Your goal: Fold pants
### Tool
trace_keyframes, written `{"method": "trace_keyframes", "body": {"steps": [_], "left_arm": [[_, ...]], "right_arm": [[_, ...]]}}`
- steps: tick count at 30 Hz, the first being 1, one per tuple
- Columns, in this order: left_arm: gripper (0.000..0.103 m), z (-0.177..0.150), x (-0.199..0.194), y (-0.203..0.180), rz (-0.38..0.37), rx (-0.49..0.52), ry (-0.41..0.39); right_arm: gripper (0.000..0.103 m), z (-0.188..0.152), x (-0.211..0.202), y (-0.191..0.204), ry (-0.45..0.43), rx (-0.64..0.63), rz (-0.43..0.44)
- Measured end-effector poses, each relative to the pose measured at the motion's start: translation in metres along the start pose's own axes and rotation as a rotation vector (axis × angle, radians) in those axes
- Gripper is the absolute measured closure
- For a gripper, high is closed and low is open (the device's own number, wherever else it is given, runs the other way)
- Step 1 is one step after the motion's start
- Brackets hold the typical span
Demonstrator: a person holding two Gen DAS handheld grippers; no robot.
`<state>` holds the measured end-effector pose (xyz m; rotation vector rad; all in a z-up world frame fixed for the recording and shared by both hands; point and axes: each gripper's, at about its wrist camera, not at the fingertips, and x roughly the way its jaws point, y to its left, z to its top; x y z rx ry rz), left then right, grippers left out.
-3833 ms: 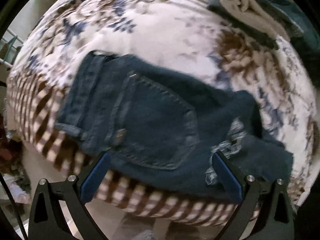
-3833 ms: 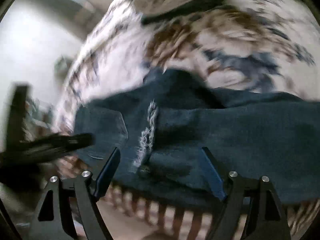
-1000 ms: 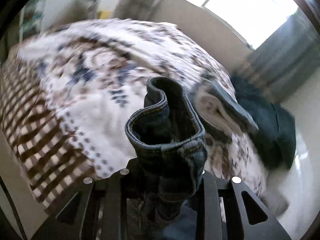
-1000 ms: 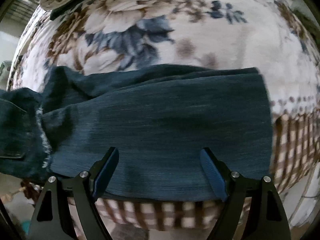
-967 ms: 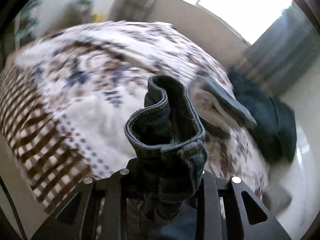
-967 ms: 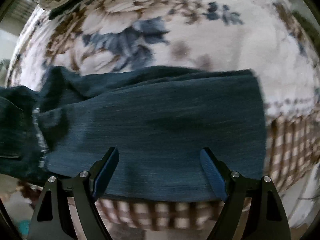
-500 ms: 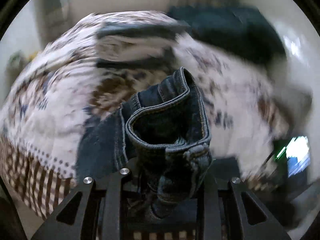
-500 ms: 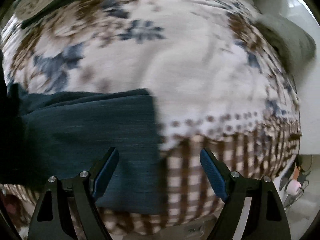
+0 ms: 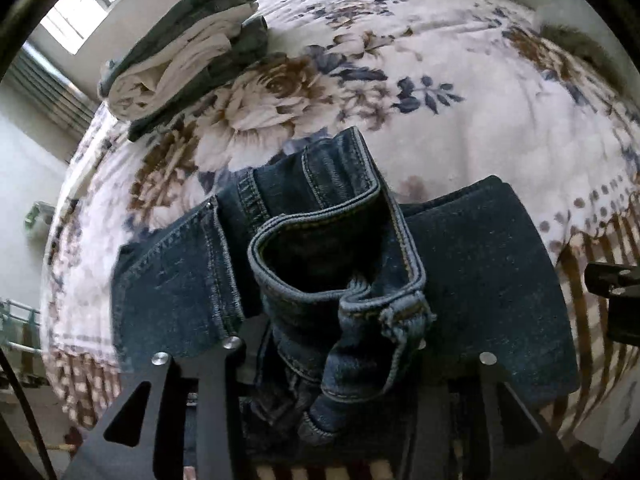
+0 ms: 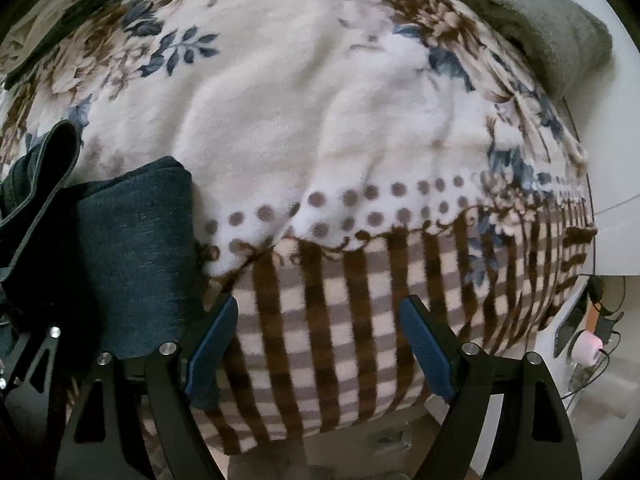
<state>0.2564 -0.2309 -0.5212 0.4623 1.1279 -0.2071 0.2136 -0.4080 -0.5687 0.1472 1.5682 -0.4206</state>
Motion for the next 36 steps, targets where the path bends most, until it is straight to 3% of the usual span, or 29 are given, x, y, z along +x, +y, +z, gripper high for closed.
{"method": "trace_keyframes", "body": {"steps": [2, 5, 6, 7, 11, 16, 19, 24, 26, 27, 28, 29, 31, 36], "left_arm": [[0.061, 0.000, -0.004, 0.003, 0.015, -0.011, -0.003], [0.027, 0.001, -0.023, 0.022, -0.025, -0.081, -0.004], [0.011, 0.000, -0.030, 0.029, -0.041, -0.109, -0.013], [0.005, 0.000, -0.037, 0.035, -0.049, -0.130, -0.018], [0.005, -0.006, -0.061, 0.064, -0.098, -0.217, -0.007], [0.005, -0.022, -0.067, 0.110, 0.002, -0.274, 0.010], [0.005, -0.035, -0.056, 0.144, 0.057, -0.328, 0.040], [0.005, -0.057, -0.024, 0.189, 0.148, -0.405, 0.130], [0.005, -0.066, -0.016, 0.205, 0.171, -0.455, 0.159], [0.005, -0.070, -0.014, 0.210, 0.177, -0.468, 0.166], [0.005, -0.074, -0.012, 0.214, 0.182, -0.483, 0.175], [0.005, -0.075, -0.011, 0.216, 0.182, -0.490, 0.180], [0.005, -0.077, -0.009, 0.216, 0.185, -0.482, 0.187], [0.005, -0.069, -0.014, 0.215, 0.154, -0.467, 0.178]], "right_arm": [[0.017, 0.001, -0.003, 0.003, -0.001, -0.010, 0.005], [0.018, 0.003, -0.014, 0.009, -0.015, -0.024, 0.031], [0.018, 0.005, -0.020, 0.013, -0.026, -0.037, 0.048], [0.018, 0.007, -0.024, 0.017, -0.032, -0.047, 0.056], [0.018, 0.017, -0.046, 0.036, -0.056, -0.077, 0.147], [0.018, 0.032, -0.053, 0.062, -0.026, -0.039, 0.380], [0.018, 0.036, -0.049, 0.081, 0.004, -0.024, 0.472], [0.017, 0.041, 0.004, 0.118, 0.160, -0.030, 0.533], [0.018, 0.041, 0.027, 0.132, 0.240, -0.022, 0.642], [0.027, 0.040, 0.028, 0.137, 0.223, -0.027, 0.647], [0.060, 0.038, 0.025, 0.141, 0.193, -0.047, 0.642], [0.073, 0.036, 0.022, 0.145, 0.176, -0.070, 0.645], [0.083, 0.031, 0.009, 0.150, 0.132, -0.124, 0.603], [0.093, 0.020, -0.052, 0.132, -0.026, -0.197, 0.495]]}}
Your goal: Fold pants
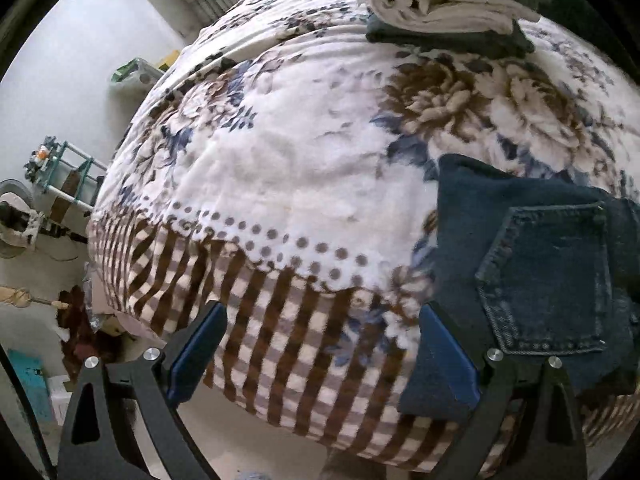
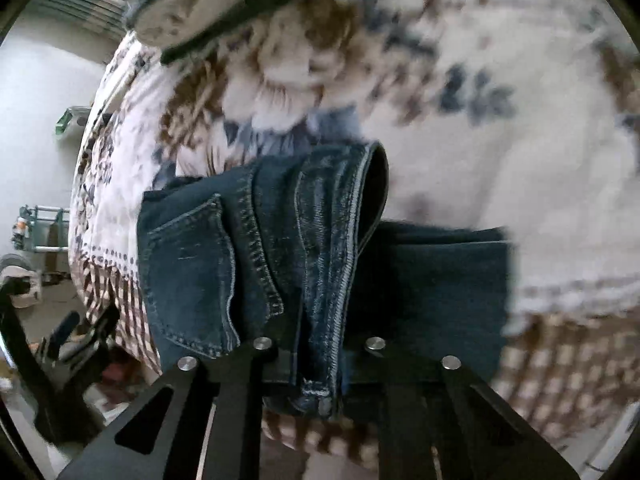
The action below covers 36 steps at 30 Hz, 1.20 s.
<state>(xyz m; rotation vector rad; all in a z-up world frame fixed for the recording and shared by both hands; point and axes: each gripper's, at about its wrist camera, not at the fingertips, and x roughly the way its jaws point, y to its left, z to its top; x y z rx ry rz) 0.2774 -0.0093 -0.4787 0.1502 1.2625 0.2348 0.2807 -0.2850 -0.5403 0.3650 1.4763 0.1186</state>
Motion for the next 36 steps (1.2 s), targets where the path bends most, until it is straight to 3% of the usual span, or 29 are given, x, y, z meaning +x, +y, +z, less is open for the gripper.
{"method": "trace_keyframes", "body": {"steps": [4, 7, 9, 11, 13, 16, 19, 21, 23, 24, 25, 28, 30, 32, 33, 34, 36], "left_arm": [[0.005, 0.017, -0.002, -0.005, -0.105, -0.018, 0.011], [0.005, 0.034, 0.000, -0.017, -0.198, -0.030, 0.017], [0.005, 0.046, 0.004, -0.027, -0.270, -0.035, 0.015], [0.005, 0.059, 0.015, -0.041, -0.332, -0.036, 0.032], [0.005, 0.074, 0.037, -0.059, -0.396, -0.030, 0.084], [0.005, 0.089, 0.080, -0.081, -0.475, -0.048, 0.211], [0.005, 0.092, 0.125, -0.091, -0.573, -0.150, 0.361], [0.008, 0.095, 0.137, -0.091, -0.615, -0.189, 0.370], [0.035, 0.100, 0.133, -0.089, -0.640, -0.189, 0.337], [0.057, 0.103, 0.129, -0.089, -0.653, -0.180, 0.322], [0.072, 0.107, 0.125, -0.088, -0.662, -0.168, 0.306], [0.087, 0.120, 0.130, -0.084, -0.593, -0.137, 0.296], [0.088, 0.124, 0.139, -0.075, -0.573, -0.181, 0.308], [0.087, 0.126, 0.140, -0.063, -0.627, -0.270, 0.314], [0.083, 0.126, 0.138, -0.058, -0.670, -0.302, 0.314], [0.075, 0.126, 0.135, -0.055, -0.725, -0.324, 0.315], [0.058, 0.122, 0.131, -0.056, -0.785, -0.343, 0.335]], "right_arm": [[0.093, -0.009, -0.043, -0.051, -0.031, 0.104, -0.055], [0.093, -0.020, -0.048, -0.096, -0.008, 0.189, -0.107], [0.091, -0.026, -0.037, -0.127, 0.052, 0.238, -0.052], [0.076, -0.027, -0.023, -0.143, 0.093, 0.292, 0.012], [0.051, -0.027, -0.018, -0.152, 0.099, 0.326, -0.007], [0.047, -0.032, -0.022, -0.161, 0.050, 0.371, 0.033], [0.041, -0.038, -0.013, -0.165, 0.043, 0.408, 0.103], [0.041, -0.042, -0.005, -0.175, 0.079, 0.407, 0.115], [0.043, -0.046, 0.001, -0.174, 0.081, 0.392, 0.113], [0.053, -0.047, 0.001, -0.174, 0.085, 0.373, 0.102], [0.061, -0.048, 0.000, -0.174, 0.089, 0.359, 0.085], [0.065, -0.049, -0.005, -0.175, 0.102, 0.344, 0.038], [0.065, -0.051, -0.010, -0.182, 0.119, 0.355, 0.018], [0.064, -0.054, -0.015, -0.185, 0.127, 0.349, 0.023], [0.055, -0.055, -0.017, -0.187, 0.130, 0.359, 0.042], [0.039, -0.056, -0.019, -0.189, 0.138, 0.381, 0.065], [0.031, -0.065, -0.025, -0.198, 0.136, 0.449, 0.145]]}}
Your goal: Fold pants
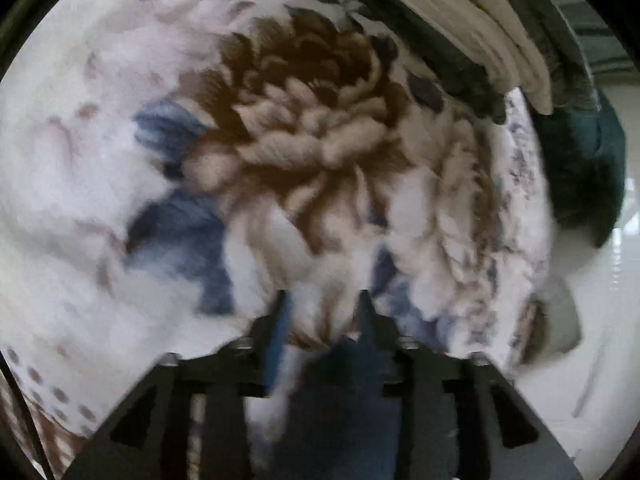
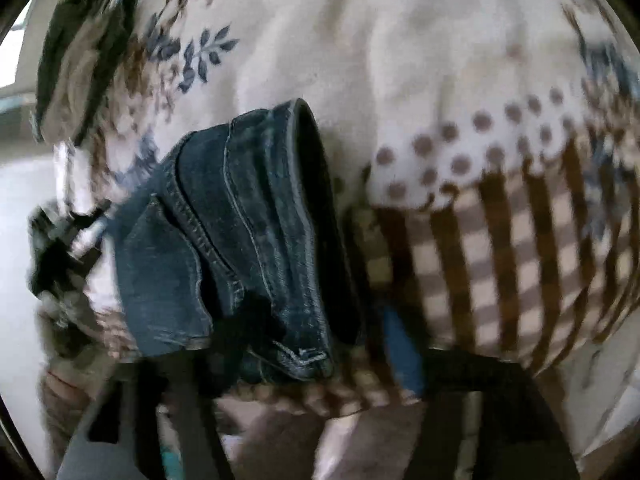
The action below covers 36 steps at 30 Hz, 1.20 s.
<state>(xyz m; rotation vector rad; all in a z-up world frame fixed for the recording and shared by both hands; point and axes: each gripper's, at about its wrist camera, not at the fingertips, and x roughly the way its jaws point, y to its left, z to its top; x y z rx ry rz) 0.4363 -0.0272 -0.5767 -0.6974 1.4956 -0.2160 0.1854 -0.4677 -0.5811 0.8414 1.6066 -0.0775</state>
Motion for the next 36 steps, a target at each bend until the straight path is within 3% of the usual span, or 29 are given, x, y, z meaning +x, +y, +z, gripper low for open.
{"method": "trace_keyframes", "body": {"steps": [2, 4, 7, 9, 12, 14, 19, 20, 22, 23, 25, 28, 33, 35, 36], "left_arm": [[0.048, -0.003, 0.006, -0.003, -0.020, -0.004, 0.027], [0.045, -0.009, 0.025, -0.010, 0.010, 0.016, 0.086], [0.045, -0.019, 0.039, -0.029, 0.112, 0.132, 0.077], [0.048, -0.021, 0.046, -0.039, 0.170, 0.195, 0.066], [0.051, -0.019, 0.056, -0.039, 0.185, 0.194, 0.070], [0.051, -0.017, 0.054, -0.040, 0.173, 0.179, 0.075], [0.049, -0.024, 0.003, -0.021, 0.096, 0.149, 0.008], [0.043, -0.029, -0.006, -0.017, 0.075, 0.144, -0.011], [0.003, -0.045, -0.020, -0.002, -0.007, 0.120, -0.033], [0.000, -0.051, -0.022, 0.005, -0.040, 0.103, -0.029], [0.000, -0.065, -0.014, 0.022, -0.120, 0.061, 0.026], [0.000, -0.082, 0.016, 0.029, -0.143, 0.026, 0.112], [0.000, -0.090, 0.039, 0.017, -0.103, 0.084, 0.136], [0.000, -0.088, 0.038, 0.012, -0.098, 0.090, 0.136], [0.013, -0.089, 0.036, 0.003, -0.097, 0.133, 0.120]], "right_arm": [[0.031, -0.006, -0.002, -0.011, -0.001, 0.059, 0.082], [0.030, -0.009, 0.003, -0.018, 0.013, 0.087, 0.097], [0.031, -0.014, 0.017, -0.022, 0.032, 0.095, 0.077], [0.040, -0.016, 0.020, -0.024, 0.008, 0.099, 0.062], [0.044, -0.019, 0.016, -0.030, -0.018, 0.059, -0.029], [0.044, -0.018, 0.014, -0.034, -0.006, 0.040, -0.009], [0.027, -0.020, 0.012, -0.054, 0.005, 0.157, 0.224], [0.025, -0.022, 0.013, -0.060, 0.000, 0.178, 0.259], [0.024, -0.025, 0.021, -0.073, 0.000, 0.221, 0.354], [0.024, -0.024, 0.027, -0.076, 0.008, 0.233, 0.390], [0.023, -0.023, 0.050, -0.082, 0.033, 0.261, 0.501], [0.013, -0.021, 0.075, -0.075, 0.047, 0.249, 0.577], [0.009, -0.012, 0.083, -0.057, 0.009, 0.188, 0.572], [0.017, -0.016, 0.080, -0.055, -0.018, 0.180, 0.538], [0.026, -0.019, 0.077, -0.053, -0.027, 0.172, 0.508]]}}
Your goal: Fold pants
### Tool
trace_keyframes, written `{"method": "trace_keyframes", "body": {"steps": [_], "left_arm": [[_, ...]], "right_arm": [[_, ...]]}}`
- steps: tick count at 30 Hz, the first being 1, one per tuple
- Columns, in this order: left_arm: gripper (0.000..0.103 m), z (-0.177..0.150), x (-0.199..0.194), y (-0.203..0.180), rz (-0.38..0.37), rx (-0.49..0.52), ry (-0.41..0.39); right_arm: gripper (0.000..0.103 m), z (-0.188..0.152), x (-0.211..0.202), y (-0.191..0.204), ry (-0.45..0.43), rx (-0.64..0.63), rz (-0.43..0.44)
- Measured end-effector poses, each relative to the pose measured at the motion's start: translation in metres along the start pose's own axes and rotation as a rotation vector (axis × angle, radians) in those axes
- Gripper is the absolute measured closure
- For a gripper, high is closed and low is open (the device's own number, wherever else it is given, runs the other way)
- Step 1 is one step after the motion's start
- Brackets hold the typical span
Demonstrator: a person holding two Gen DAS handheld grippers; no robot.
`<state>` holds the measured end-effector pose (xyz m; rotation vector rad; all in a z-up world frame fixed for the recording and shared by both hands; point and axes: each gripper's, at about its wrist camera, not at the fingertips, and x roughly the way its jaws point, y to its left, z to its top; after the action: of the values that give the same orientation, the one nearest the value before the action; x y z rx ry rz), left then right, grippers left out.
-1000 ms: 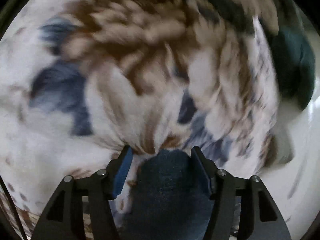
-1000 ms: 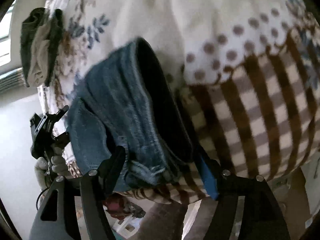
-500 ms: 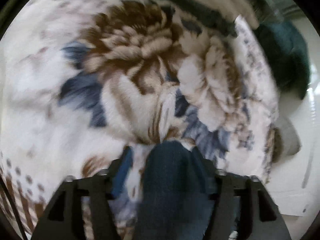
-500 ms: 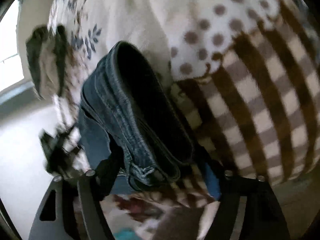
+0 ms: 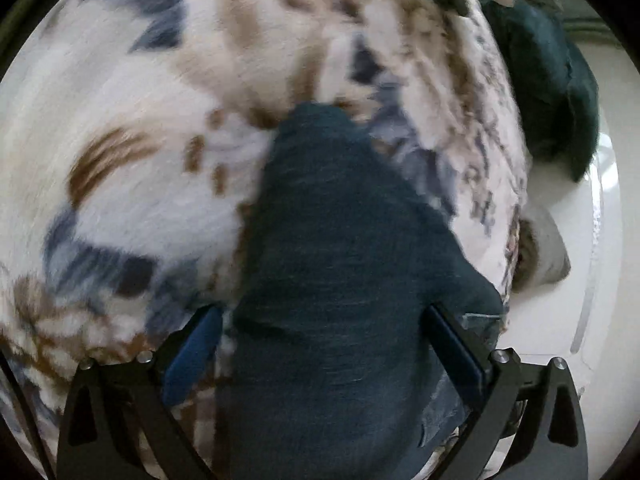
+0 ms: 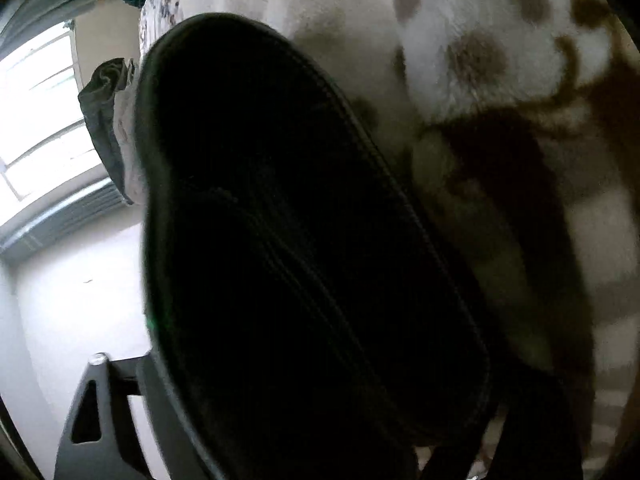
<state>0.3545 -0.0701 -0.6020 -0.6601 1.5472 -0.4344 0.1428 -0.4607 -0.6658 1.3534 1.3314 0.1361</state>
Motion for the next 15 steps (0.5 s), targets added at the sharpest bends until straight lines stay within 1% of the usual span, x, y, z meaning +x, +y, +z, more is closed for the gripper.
{"method": "trace_keyframes", "body": {"steps": [1, 2, 3, 4, 6, 7, 11, 15], "left_arm": [[0.028, -0.002, -0.002, -0.005, 0.016, 0.036, -0.010], [0.032, -0.005, -0.003, -0.009, 0.045, 0.068, -0.014], [0.044, -0.008, -0.006, -0.014, 0.061, 0.097, -0.022], [0.055, -0.009, -0.011, -0.013, 0.057, 0.097, -0.033], [0.066, -0.011, -0.021, -0.011, 0.042, 0.088, -0.047], [0.070, -0.014, -0.028, -0.011, 0.033, 0.092, -0.054], [0.073, -0.023, -0.044, -0.026, 0.056, 0.134, -0.056], [0.074, -0.030, -0.068, -0.048, 0.060, 0.143, -0.059]], "right_arm": [[0.035, -0.005, -0.004, 0.005, -0.020, -0.018, -0.028], [0.039, -0.009, -0.007, 0.009, -0.037, -0.024, -0.037], [0.047, -0.013, -0.010, 0.013, -0.052, -0.029, -0.048], [0.053, -0.018, -0.016, 0.018, -0.072, -0.038, -0.060], [0.058, -0.026, -0.022, 0.026, -0.092, -0.050, -0.068], [0.060, -0.031, -0.025, 0.032, -0.098, -0.067, -0.082], [0.063, -0.050, -0.046, 0.054, -0.114, -0.141, -0.141], [0.065, -0.066, -0.070, 0.073, -0.121, -0.173, -0.136]]}}
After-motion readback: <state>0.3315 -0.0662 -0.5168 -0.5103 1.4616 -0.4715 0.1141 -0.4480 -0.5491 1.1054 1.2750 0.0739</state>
